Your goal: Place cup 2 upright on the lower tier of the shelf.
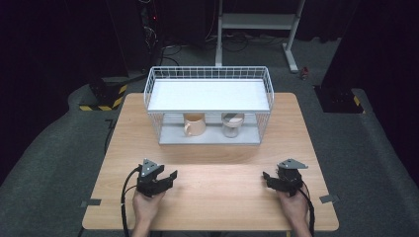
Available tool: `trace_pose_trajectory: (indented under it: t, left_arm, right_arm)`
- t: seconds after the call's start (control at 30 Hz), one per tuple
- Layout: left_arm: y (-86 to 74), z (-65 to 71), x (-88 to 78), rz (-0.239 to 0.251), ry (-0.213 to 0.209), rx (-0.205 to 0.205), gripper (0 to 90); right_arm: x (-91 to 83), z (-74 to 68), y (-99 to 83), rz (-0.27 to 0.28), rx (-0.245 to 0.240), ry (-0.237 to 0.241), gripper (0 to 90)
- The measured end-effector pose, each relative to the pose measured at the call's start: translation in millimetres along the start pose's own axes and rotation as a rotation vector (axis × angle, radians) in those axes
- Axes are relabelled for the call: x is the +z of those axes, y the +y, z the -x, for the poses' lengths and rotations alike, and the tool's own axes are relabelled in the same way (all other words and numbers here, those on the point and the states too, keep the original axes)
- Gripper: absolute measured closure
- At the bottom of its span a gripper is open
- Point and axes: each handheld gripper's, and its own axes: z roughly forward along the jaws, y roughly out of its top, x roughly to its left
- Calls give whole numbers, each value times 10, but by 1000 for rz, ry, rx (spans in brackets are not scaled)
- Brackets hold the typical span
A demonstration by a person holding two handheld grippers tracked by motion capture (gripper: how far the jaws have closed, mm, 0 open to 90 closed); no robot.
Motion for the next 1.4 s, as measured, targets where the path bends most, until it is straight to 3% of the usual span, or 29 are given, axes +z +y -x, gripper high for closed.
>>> trace_pose_trajectory:
  t: [0.2,0.4,0.7,1.03,1.23,1.4]
  left_arm:
    - [-28,-35,83,-14,33,-3,404]
    - [-79,-85,131,-1,53,-39,403]
    - [-93,-76,188,-33,120,8,400]
    - [-117,-70,229,-66,147,5,390]
    - [-126,-30,233,-77,173,34,354]
    - [-136,-18,226,-76,165,28,343]
  right_arm:
    - [0,0,0,0,0,0,303]
    - [0,-12,0,0,-4,4,305]
    - [1,-10,0,1,-6,6,305]
    - [1,-11,1,0,-4,6,305]
    - [0,-13,-1,1,-6,4,304]
    - [2,-13,0,0,-1,5,303]
